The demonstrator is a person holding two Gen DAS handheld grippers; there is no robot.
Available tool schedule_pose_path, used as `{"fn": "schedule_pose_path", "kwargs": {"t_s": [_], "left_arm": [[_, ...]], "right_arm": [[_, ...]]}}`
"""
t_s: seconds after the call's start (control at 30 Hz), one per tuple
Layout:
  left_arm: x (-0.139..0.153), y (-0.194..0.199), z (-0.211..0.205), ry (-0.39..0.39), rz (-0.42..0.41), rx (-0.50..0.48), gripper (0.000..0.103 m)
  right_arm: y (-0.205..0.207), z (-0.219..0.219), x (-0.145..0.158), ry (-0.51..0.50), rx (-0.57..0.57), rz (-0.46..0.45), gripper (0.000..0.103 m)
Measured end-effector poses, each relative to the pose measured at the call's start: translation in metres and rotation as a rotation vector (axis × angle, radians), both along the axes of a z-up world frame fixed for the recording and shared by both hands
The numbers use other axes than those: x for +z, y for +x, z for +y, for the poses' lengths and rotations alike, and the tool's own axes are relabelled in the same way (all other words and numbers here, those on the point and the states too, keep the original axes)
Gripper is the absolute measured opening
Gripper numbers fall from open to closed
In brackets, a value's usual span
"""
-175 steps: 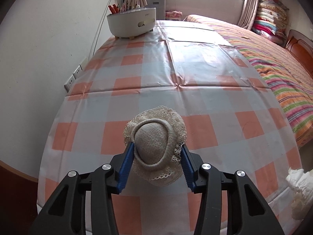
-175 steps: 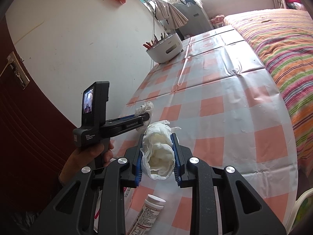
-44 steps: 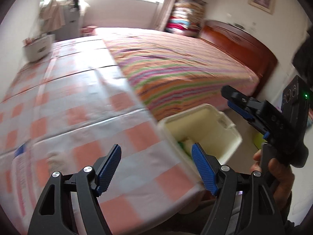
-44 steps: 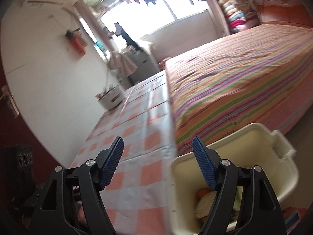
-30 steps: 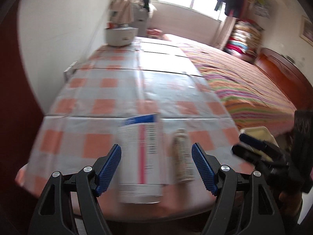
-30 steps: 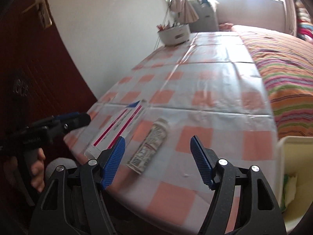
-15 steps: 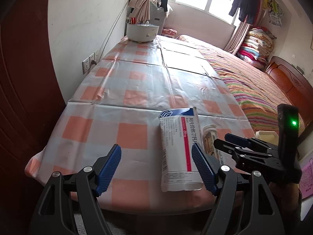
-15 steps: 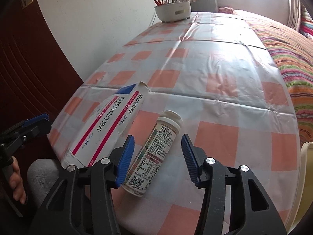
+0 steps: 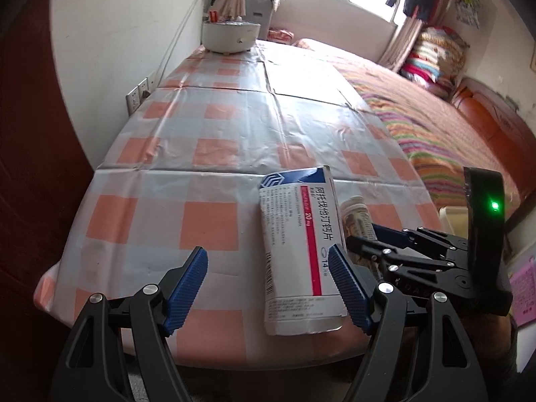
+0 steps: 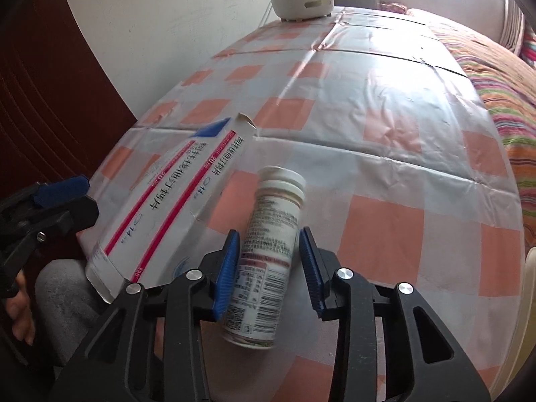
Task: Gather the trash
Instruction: 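Grasp the white medicine box with the left tool while the right tool holds the bottle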
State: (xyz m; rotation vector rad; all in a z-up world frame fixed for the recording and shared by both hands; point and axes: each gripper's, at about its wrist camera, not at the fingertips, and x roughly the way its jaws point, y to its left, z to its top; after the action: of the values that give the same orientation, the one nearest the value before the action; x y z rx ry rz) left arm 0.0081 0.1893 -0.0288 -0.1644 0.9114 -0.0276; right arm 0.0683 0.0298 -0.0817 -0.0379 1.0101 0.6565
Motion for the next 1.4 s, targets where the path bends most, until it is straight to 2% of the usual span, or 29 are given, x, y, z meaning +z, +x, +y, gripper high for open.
{"fn": "schedule_pose_path", "kwargs": {"t_s": [0.03,0.1,0.33,0.5,0.6,0.73,0.87,1.0,1.13,1.17,1.23,1.27,1.4], "left_arm": [[0.001,0.002,-0.003,0.015,0.002,-0.005,0.072],[0.002,0.005,-0.006,0.029,-0.002,-0.011,0.072],[0.000,0.017,-0.021,0.079,0.030,-0.039,0.072],[-0.007,0.027,-0.034,0.147,0.084,-0.066,0.072],[-0.015,0.036,-0.049,0.204,0.127,-0.101,0.072],[-0.026,0.054,-0.059,0.216,0.197,-0.106,0.072],[-0.035,0.063,-0.070,0.272,0.215,-0.105,0.072],[-0.042,0.070,-0.073,0.259,0.231,-0.112,0.072],[-0.043,0.077,-0.071,0.251,0.200,-0.098,0.072],[-0.042,0.078,-0.070,0.239,0.184,-0.098,0.071],[-0.043,0.080,-0.068,0.237,0.167,-0.101,0.057],[-0.044,0.081,-0.069,0.242,0.168,-0.108,0.054],[-0.042,0.080,-0.068,0.234,0.123,-0.119,0.049]], "right_arm": [[-0.001,-0.001,0.003,-0.011,-0.008,-0.032,0.034],[-0.001,-0.003,0.003,-0.016,-0.008,-0.012,0.029],[-0.004,-0.013,0.013,-0.017,-0.017,-0.053,0.028],[-0.001,-0.048,0.039,0.089,-0.078,-0.085,0.028],[-0.003,-0.059,0.046,0.130,-0.088,-0.093,0.028],[-0.009,-0.065,0.054,0.162,-0.081,-0.109,0.028],[-0.011,-0.070,0.056,0.191,-0.085,-0.118,0.028],[-0.012,-0.081,0.059,0.211,-0.097,-0.124,0.028],[-0.012,-0.088,0.062,0.229,-0.107,-0.134,0.028],[-0.011,-0.089,0.062,0.230,-0.109,-0.136,0.028],[-0.011,-0.091,0.062,0.234,-0.114,-0.137,0.028],[-0.010,-0.092,0.061,0.236,-0.116,-0.137,0.028],[-0.009,-0.096,0.061,0.241,-0.128,-0.138,0.028]]}}
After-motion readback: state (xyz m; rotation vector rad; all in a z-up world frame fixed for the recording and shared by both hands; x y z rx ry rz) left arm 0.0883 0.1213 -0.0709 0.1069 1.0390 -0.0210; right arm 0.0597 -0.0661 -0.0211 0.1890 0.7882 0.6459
